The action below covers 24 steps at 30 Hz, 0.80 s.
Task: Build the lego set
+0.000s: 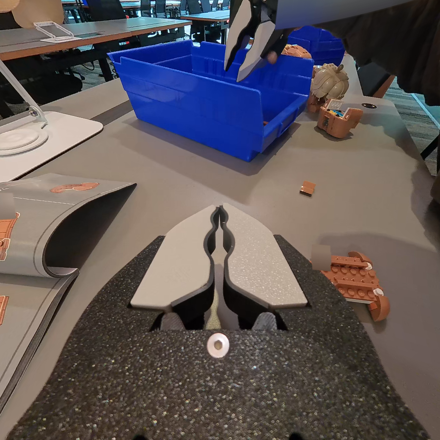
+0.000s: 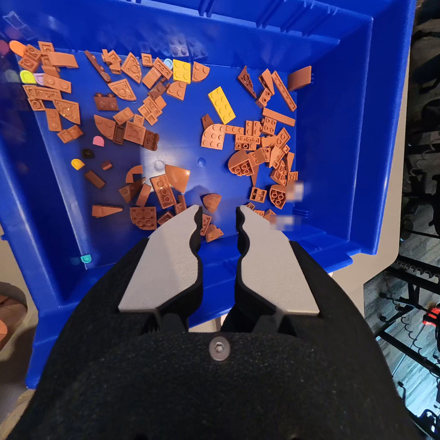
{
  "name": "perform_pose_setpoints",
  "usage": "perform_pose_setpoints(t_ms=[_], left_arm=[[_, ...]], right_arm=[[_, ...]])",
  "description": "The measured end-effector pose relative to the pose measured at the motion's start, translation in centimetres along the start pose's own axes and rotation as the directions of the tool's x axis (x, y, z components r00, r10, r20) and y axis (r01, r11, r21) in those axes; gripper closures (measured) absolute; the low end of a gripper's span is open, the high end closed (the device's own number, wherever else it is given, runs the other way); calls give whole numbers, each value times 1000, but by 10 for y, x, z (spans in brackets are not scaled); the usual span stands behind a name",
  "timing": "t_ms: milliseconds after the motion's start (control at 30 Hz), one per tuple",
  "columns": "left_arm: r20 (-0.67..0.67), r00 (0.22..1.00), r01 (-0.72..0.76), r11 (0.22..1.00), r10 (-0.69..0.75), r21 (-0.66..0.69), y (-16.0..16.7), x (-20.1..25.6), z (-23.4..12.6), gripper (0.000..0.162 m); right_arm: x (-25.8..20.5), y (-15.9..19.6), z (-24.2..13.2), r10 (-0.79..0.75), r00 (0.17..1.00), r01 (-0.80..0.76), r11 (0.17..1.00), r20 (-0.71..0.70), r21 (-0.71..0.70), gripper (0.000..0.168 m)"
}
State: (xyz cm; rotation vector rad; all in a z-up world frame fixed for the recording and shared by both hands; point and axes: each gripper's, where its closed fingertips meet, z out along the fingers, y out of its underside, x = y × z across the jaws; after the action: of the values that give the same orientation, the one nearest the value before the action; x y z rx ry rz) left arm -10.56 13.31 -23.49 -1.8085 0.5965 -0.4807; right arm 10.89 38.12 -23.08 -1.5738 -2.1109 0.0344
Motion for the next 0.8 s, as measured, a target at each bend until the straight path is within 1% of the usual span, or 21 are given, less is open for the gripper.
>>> perform_pose_setpoints(t_ms=[333, 567, 800], left_arm=[[-8, 1000, 0, 1000, 0, 1, 0, 1, -1, 162], [-19, 1000, 8, 1000, -8, 4, 0, 1, -2, 162], [-36, 999, 17, 1000, -17, 12, -1, 1, -5, 162]], right_arm=[[-13, -1, 1, -44, 998, 44, 999, 52, -4, 141], [-30, -5, 3, -128, 986, 128, 992, 108, 6, 141], [-39, -19, -1, -201, 972, 188, 976, 125, 106, 140]])
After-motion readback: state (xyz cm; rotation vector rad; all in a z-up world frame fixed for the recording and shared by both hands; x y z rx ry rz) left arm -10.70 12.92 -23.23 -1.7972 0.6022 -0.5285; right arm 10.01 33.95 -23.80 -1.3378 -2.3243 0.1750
